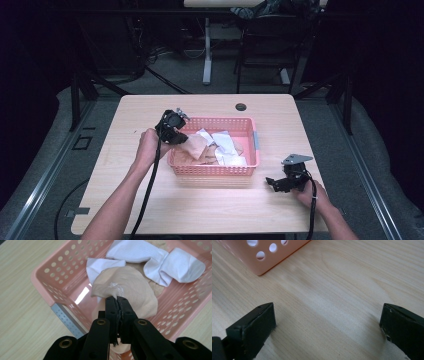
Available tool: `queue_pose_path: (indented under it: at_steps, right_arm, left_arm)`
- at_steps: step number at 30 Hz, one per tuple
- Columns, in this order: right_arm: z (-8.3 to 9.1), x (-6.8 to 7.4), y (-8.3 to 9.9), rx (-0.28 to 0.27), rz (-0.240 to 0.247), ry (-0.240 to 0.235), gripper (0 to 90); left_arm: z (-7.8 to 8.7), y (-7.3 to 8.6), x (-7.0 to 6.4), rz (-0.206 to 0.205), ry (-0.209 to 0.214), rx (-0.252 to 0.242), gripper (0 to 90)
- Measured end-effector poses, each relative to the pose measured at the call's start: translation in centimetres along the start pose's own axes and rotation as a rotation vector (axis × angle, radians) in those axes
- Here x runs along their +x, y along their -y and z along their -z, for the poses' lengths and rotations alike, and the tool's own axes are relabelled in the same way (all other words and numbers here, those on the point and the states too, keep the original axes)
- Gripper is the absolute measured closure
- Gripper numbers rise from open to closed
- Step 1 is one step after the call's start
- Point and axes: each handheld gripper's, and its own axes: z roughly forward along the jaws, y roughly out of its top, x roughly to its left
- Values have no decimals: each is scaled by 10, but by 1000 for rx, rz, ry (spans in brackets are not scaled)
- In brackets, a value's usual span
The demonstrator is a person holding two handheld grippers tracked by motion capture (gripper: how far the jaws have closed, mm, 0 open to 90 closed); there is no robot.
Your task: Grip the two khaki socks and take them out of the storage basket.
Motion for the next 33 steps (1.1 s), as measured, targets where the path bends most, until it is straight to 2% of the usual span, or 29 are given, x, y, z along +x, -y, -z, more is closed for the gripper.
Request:
queue_pose_path:
  at_steps: [2,19,27,33]
  right_arm:
    - [1,0,0,8,3,2,0]
    - [1,0,0,7,2,1,0]
    - [1,0,0,8,2,2,0]
    - [0,0,0,2,-2,-1,0]
  left_arm:
    - [6,-4,1,-3,7,-9,875]
    - [41,-27,8,-39,-18,-41,876]
    - [50,-31,13,-40,-33,-42,876]
    - [64,-32,19,-32,-56,-68,876]
